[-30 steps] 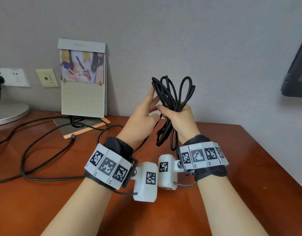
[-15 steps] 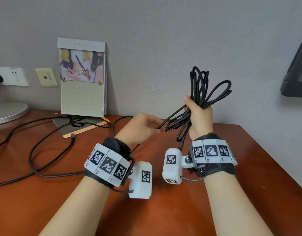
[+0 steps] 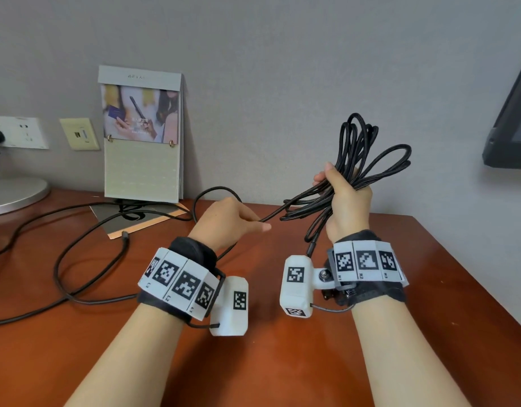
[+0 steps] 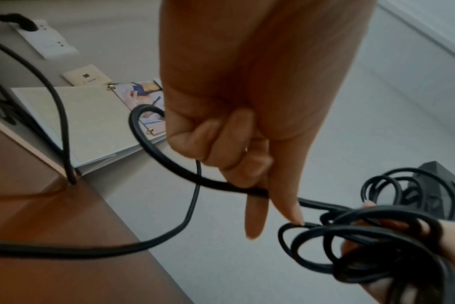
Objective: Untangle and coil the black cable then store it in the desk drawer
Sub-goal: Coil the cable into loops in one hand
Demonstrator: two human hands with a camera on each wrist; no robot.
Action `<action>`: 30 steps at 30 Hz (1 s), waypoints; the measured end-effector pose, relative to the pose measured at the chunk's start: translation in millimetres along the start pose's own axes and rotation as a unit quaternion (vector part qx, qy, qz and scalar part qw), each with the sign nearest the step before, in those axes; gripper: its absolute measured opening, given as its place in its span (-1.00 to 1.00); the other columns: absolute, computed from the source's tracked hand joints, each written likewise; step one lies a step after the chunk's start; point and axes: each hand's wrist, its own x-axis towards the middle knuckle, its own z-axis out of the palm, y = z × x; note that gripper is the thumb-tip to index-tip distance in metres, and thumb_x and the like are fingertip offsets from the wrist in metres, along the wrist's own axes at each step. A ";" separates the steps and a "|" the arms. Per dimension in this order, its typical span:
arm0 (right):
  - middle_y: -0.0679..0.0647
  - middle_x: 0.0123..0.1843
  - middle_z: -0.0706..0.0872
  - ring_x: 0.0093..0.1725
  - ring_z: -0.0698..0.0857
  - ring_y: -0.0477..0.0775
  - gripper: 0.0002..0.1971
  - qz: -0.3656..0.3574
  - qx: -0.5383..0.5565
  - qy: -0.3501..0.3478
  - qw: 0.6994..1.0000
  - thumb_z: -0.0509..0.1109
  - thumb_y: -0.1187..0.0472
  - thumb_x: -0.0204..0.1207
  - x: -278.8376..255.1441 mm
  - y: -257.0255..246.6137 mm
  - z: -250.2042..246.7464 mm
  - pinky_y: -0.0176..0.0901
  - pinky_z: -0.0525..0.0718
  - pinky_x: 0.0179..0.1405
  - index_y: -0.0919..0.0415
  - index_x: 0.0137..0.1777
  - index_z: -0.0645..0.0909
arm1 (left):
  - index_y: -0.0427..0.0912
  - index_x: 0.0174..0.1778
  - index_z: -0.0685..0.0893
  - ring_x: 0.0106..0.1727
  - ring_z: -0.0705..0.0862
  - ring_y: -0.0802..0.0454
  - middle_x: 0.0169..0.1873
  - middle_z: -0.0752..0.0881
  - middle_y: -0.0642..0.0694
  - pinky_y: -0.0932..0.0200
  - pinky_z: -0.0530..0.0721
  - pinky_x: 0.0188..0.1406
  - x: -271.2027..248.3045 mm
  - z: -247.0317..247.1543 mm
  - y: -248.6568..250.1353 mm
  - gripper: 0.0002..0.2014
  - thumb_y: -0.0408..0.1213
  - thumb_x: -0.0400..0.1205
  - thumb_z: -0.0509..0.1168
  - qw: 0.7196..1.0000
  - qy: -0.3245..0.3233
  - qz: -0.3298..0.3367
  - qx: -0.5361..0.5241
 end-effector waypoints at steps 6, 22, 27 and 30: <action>-0.03 -0.55 0.52 -0.44 0.51 -0.08 -0.60 -0.001 0.005 0.010 1.000 0.39 0.34 0.52 2.6 0.5 -3.4 -0.21 0.52 -0.19 0.25 -0.56 0.45 | -0.11 -0.17 0.71 -0.52 0.69 0.22 -0.40 0.81 -0.09 0.35 0.55 -0.34 1.2 1.8 0.3 -0.57 0.14 0.68 0.10 0.996 -0.029 -0.069 -0.047; -0.02 -0.60 0.49 -0.51 0.45 -0.06 -0.61 0.020 -0.032 -0.074 0.997 0.39 0.34 0.53 -7.0 0.8 8.6 -0.20 0.48 -0.29 0.24 -0.54 0.42 | 0.02 0.05 0.55 -0.19 0.76 -0.12 -0.24 0.80 -0.21 -0.05 0.71 0.01 -1.5 -2.5 4.7 -0.77 -0.32 0.56 0.40 0.995 0.078 0.009 -0.063; -0.02 -0.55 0.66 -0.53 0.56 -0.09 -0.79 0.047 -0.026 -0.050 0.997 0.38 0.34 0.54 -7.4 -2.0 6.4 -0.30 0.56 -0.40 0.23 -0.35 0.60 | 0.06 0.27 0.39 -0.19 0.77 0.03 -0.35 0.81 -0.04 0.20 0.66 -0.04 -4.5 -3.4 15.0 -0.59 -0.34 0.59 0.37 0.993 0.077 0.040 -0.082; -0.03 -0.52 0.73 -0.50 0.62 -0.12 -0.79 0.034 -0.060 -0.048 0.996 0.36 0.33 0.55 -9.5 0.4 7.1 -0.31 0.63 -0.31 0.22 -0.33 0.62 | 0.02 0.35 0.34 -0.11 0.76 0.18 -0.28 0.83 0.01 0.33 0.60 0.01 -6.8 -1.9 23.9 -0.54 -0.31 0.60 0.36 0.985 0.075 0.043 -0.151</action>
